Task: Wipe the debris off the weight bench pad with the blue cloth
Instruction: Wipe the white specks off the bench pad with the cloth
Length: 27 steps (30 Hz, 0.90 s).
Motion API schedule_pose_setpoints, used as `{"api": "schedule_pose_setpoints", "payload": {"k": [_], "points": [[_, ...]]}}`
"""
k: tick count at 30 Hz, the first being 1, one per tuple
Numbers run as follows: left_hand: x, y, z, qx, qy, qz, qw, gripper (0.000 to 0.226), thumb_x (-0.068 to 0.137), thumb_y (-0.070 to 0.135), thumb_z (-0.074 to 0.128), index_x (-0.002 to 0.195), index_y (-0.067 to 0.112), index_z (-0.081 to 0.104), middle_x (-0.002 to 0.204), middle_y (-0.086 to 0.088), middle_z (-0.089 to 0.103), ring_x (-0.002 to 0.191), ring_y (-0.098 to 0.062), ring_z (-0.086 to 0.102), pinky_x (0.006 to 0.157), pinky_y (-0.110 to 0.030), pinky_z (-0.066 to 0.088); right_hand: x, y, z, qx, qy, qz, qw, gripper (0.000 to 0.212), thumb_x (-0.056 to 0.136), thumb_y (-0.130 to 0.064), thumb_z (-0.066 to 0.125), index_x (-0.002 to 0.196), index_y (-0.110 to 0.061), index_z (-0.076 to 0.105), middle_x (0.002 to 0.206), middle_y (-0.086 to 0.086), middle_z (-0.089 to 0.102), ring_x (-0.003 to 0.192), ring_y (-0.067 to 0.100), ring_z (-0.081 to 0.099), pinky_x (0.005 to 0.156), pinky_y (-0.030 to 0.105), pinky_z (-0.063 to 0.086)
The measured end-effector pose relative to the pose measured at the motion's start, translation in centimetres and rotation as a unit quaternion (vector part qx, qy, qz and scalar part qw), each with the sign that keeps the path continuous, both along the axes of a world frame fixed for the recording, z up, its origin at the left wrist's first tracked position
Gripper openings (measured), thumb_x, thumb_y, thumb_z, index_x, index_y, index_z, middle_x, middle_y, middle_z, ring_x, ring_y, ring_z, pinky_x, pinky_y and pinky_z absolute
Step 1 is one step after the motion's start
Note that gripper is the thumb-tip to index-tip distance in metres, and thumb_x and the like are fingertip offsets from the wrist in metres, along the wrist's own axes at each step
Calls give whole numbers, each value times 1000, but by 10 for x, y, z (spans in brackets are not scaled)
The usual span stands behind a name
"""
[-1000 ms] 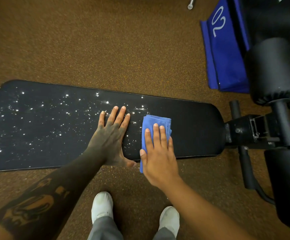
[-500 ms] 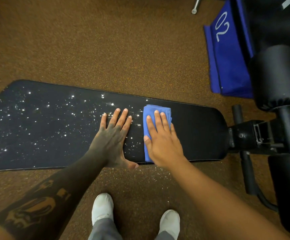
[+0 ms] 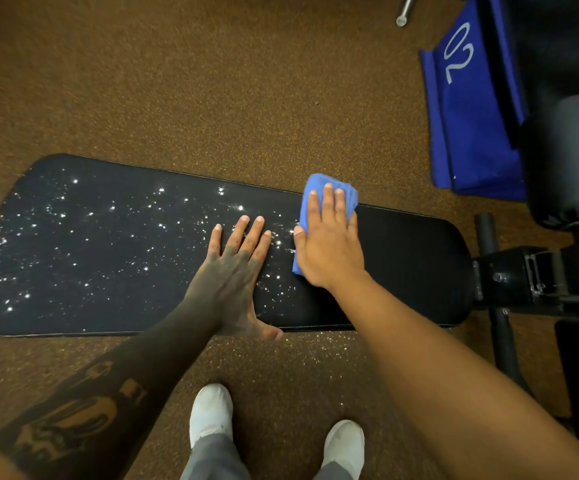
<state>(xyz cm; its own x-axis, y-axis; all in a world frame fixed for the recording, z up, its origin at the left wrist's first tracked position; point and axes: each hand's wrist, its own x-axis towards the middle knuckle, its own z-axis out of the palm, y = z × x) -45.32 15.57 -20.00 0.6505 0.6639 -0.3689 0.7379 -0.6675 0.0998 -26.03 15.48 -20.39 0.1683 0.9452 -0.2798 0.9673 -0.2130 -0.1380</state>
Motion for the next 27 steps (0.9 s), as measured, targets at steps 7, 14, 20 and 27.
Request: {"api": "schedule_pose_setpoints", "payload": {"k": [7,14,20,27], "points": [[-5,3,2,-5,-2,13,1000,162,41,110,29,154,6,-21,163,-13,-31,151,-32,-29,123,-60,-7,12,10,-2,-4,8,14,1000,64,104,-40,27,158,-16,0,165,9,-12,151,25,-14,122,50,5],[-12,9,2,-10,-5,16,1000,163,40,110,31,156,5,-18,164,-13,-28,151,-31,-28,123,-59,-10,-5,-20,3,2,6,109,994,65,103,-41,26,157,-17,0,166,6,-11,151,24,-14,121,49,5],[-16,15,1,-9,1,3,1000,164,39,111,29,155,6,-20,163,-13,-30,150,-31,-29,123,-59,-10,-16,18,-2,4,3,12,1000,65,104,-40,25,157,-14,0,165,11,-10,151,28,-14,122,51,4],[-21,17,3,-11,5,-2,1000,165,38,111,30,153,5,-24,162,-13,-34,149,-31,-32,123,-60,-7,-9,-10,0,3,8,74,997,63,104,-40,26,158,-19,1,166,5,-11,152,23,-14,122,50,7]]}}
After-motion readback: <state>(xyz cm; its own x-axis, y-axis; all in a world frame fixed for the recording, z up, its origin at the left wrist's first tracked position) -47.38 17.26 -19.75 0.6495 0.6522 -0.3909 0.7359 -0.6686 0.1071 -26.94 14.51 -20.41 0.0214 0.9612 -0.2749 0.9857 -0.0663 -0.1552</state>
